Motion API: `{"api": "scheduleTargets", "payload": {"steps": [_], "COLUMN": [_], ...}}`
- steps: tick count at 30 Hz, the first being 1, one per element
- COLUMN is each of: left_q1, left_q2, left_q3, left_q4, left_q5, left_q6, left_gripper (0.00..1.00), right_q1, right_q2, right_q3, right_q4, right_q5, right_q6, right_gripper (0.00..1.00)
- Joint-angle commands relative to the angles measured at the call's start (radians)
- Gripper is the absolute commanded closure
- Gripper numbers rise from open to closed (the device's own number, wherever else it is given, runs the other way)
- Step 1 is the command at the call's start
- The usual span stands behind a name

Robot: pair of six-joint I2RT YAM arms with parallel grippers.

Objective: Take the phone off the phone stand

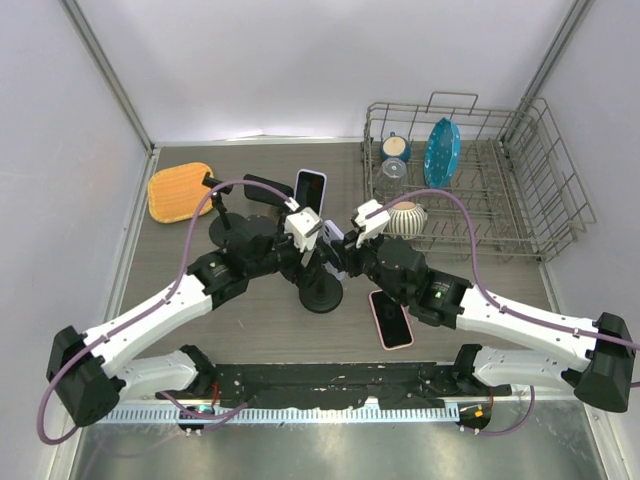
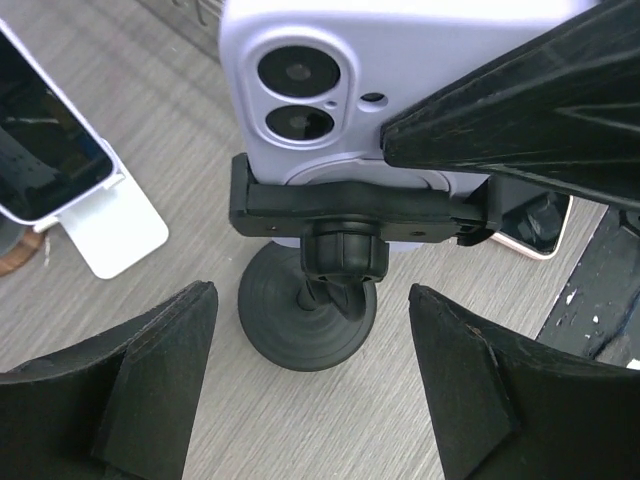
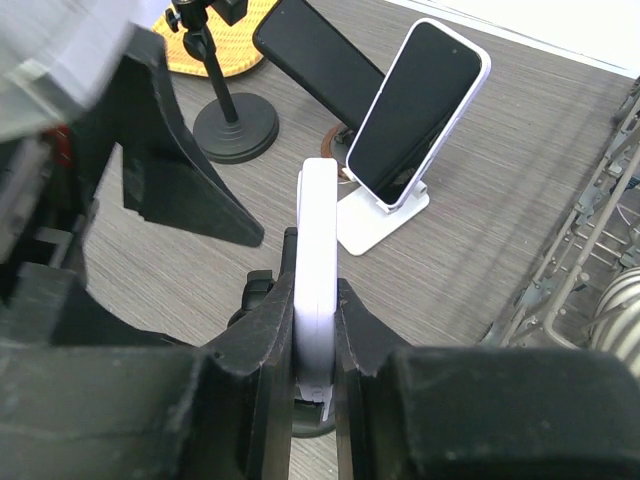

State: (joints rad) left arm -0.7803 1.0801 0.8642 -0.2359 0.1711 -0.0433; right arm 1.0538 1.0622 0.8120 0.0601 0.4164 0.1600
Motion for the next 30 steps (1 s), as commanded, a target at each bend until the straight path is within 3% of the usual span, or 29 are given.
{"api": "scheduleTargets", "payload": {"steps": [1, 8, 15, 21, 22, 25, 30], "left_q1": [-0.022, -0.023, -0.042, -0.040, -0.043, -0.048, -0.051], "left_q2": [0.041, 0.081, 0.067, 0.076, 0.075, 0.080, 0.060], "left_q3": [0.030, 0.024, -0.036, -0.050, -0.054, -0.053, -0.062], "left_q4": [0.056, 0.105, 0.174, 0.222, 0.228, 0.231, 0.231], "left_q5": [0.042, 0.014, 0.015, 0.031, 0.036, 0.044, 0.028], "left_q6": [0.020, 0.016, -0.015, -0.092, -0.099, -0.115, -0.112], "left_gripper": [0.20, 0.41, 0.74, 0.98, 0.98, 1.00, 1.00], "right_q1": [0.009, 0.009, 0.011, 0.011, 0.011, 0.011, 0.011], "right_q2": [-0.048, -0.048, -0.019, 0.008, 0.010, 0.016, 0.051], "right_q3": [-0.005, -0.022, -0.031, -0.043, -0.053, -0.070, -0.059], "right_q4": [0.104, 0.121, 0.158, 0.194, 0.211, 0.253, 0.274], "right_q5": [-0.022, -0.031, -0.027, 0.035, 0.053, 0.094, 0.110], "right_q6": [0.019, 0.027, 0.035, 0.038, 0.038, 0.033, 0.004], "right_gripper": [0.99, 0.96, 0.90, 0.74, 0.65, 0.58, 0.57]}}
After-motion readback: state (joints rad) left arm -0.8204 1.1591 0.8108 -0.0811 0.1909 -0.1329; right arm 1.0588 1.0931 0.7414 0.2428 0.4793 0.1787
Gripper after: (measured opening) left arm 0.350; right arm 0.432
